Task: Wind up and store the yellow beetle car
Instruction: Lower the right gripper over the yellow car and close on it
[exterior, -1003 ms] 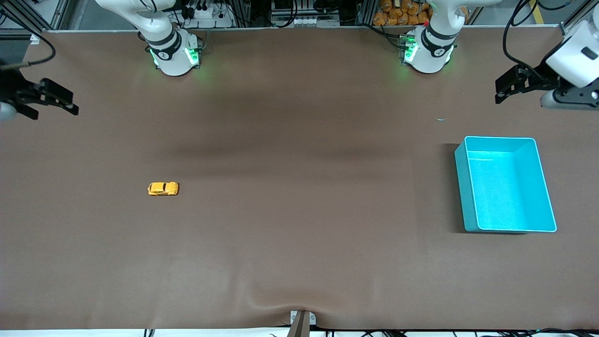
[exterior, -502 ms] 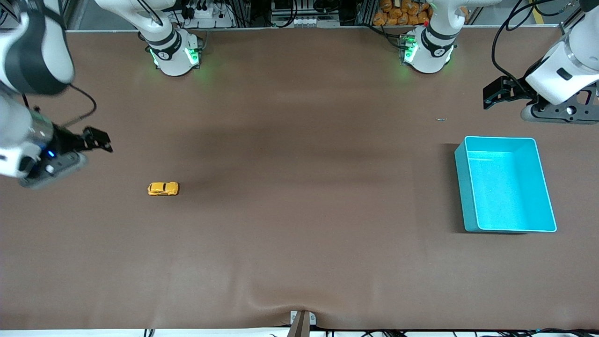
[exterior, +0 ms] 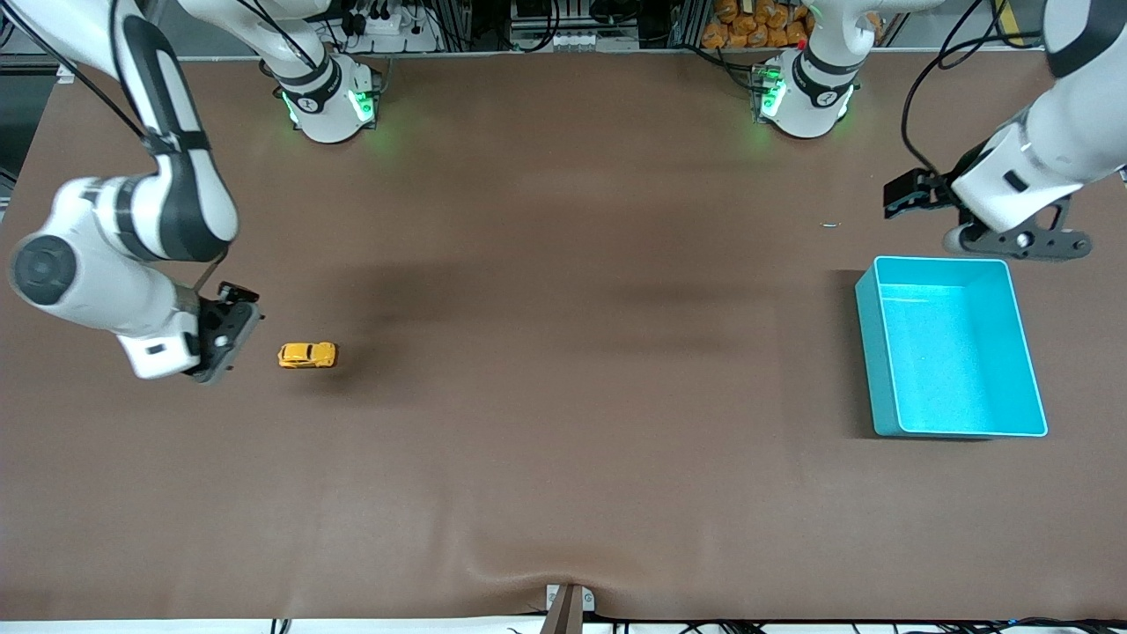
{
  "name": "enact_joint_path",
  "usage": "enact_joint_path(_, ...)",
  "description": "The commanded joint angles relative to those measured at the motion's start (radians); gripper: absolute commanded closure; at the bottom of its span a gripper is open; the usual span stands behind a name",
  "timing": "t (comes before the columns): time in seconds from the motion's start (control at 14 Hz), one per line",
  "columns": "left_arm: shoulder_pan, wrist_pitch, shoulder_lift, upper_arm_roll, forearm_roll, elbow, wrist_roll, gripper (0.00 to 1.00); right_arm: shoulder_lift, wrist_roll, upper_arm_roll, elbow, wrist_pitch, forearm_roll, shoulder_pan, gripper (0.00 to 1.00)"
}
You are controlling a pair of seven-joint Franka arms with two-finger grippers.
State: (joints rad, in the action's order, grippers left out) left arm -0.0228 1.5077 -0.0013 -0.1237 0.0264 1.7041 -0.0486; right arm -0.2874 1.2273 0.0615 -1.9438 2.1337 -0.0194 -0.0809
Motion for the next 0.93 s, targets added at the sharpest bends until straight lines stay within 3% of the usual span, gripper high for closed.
enact_joint_path(0.0, 0.000, 0.086, -0.014, -0.008, 0.020, 0.087, -0.023, 0.00, -0.041, 0.180, 0.001, -0.009, 0.067, 0.013, -0.028, 0.00)
enact_joint_path(0.36, 0.004, 0.114, -0.020, -0.017, 0.021, 0.123, -0.094, 0.00, -0.142, 0.308, 0.001, -0.011, 0.098, 0.013, -0.020, 0.00)
enact_joint_path(0.57, 0.009, 0.120, -0.028, -0.016, 0.047, 0.143, -0.155, 0.00, -0.147, 0.314, 0.001, -0.020, 0.104, 0.013, -0.026, 0.00)
enact_joint_path(0.86, 0.009, 0.140, -0.032, -0.017, 0.049, 0.163, -0.204, 0.00, -0.144, 0.314, 0.001, -0.099, 0.228, 0.013, -0.028, 0.00)
